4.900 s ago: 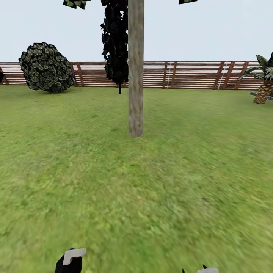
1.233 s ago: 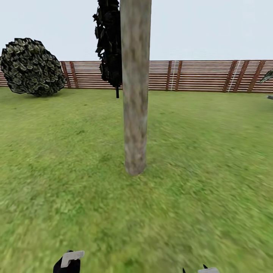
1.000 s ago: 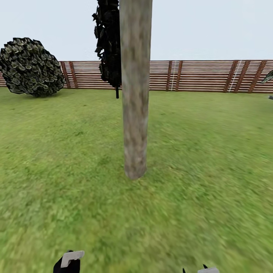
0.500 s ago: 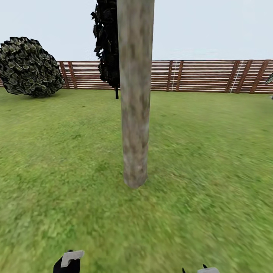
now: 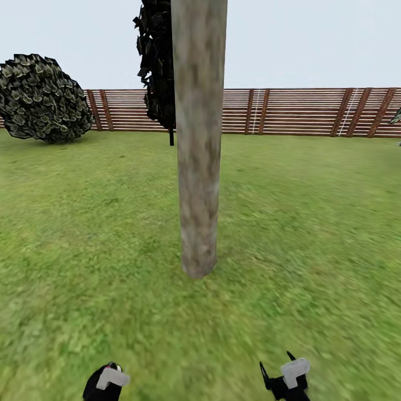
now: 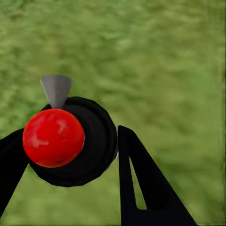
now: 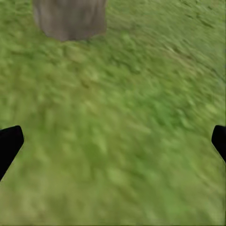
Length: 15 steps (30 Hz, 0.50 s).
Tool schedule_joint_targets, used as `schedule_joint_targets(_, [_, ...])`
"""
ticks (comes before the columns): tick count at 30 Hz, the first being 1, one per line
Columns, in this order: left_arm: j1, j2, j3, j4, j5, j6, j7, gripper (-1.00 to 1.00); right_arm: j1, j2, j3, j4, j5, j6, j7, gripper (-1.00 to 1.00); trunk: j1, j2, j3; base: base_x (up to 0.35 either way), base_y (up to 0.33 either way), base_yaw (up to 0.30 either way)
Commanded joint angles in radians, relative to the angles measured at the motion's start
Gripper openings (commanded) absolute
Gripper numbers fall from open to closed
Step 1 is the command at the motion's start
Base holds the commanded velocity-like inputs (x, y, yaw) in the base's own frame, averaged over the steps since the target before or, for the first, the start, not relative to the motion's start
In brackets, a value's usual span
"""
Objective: In the garden, pick up the pesticide atomizer on the floor and spray pesticide onto both trees until each tree trunk is fully covered.
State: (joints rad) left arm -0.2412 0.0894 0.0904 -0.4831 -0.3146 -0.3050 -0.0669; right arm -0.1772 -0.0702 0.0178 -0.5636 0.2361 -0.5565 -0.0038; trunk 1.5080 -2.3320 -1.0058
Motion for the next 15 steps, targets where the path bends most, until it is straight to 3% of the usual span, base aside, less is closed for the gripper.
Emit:
schedule_joint_targets(1, [-0.001,0.006,0.001,-0.002,-0.044,0.001,-0.040,-1.00,-0.006,0.001,0.000,-0.006,0.061,0.001,0.008,1.00,0.000,0.000,0.000,0.000,0.000,0.000])
schedule_joint_targets(4, [-0.007,0.025,0.001,-0.008,-0.135,0.000,-0.180,-1.00,-0.031,0.008,0.000,-0.016,0.247,0.018,0.063,1.00,0.000,0.000,0.000,0.000,0.000,0.000])
schedule_joint_targets(6, [-0.029,0.051,0.001,-0.010,-0.175,0.000,-0.296,-1.00,-0.053,0.019,0.001,-0.019,0.338,0.042,0.118,1.00,0.000,0.000,0.000,0.000,0.000,0.000])
schedule_joint_targets(7, [-0.036,0.057,0.000,-0.010,-0.184,0.000,-0.329,-1.00,-0.059,0.022,0.001,-0.019,0.355,0.049,0.134,1.00,0.000,0.000,0.000,0.000,0.000,0.000])
schedule_joint_targets(9, [-0.066,0.077,0.000,-0.010,-0.223,0.001,-0.475,-1.00,-0.086,0.032,0.001,-0.021,0.401,0.080,0.215,1.00,0.000,0.000,0.000,0.000,0.000,0.000])
schedule_joint_targets(10, [-0.074,0.082,0.000,-0.011,-0.235,0.001,-0.512,-1.00,-0.094,0.034,0.001,-0.022,0.407,0.087,0.238,1.00,0.000,0.000,0.000,0.000,0.000,0.000])
schedule_joint_targets(12, [-0.110,0.101,0.001,-0.010,-0.279,0.002,-0.643,-1.00,-0.126,0.043,0.001,-0.023,0.426,0.115,0.338,1.00,0.000,0.000,0.000,0.000,0.000,0.000])
schedule_joint_targets(15, [-0.155,0.120,0.001,-0.010,-0.313,0.003,-0.779,-1.00,-0.172,0.058,0.002,-0.023,0.437,0.149,0.465,1.00,0.000,0.000,0.000,0.000,0.000,0.000])
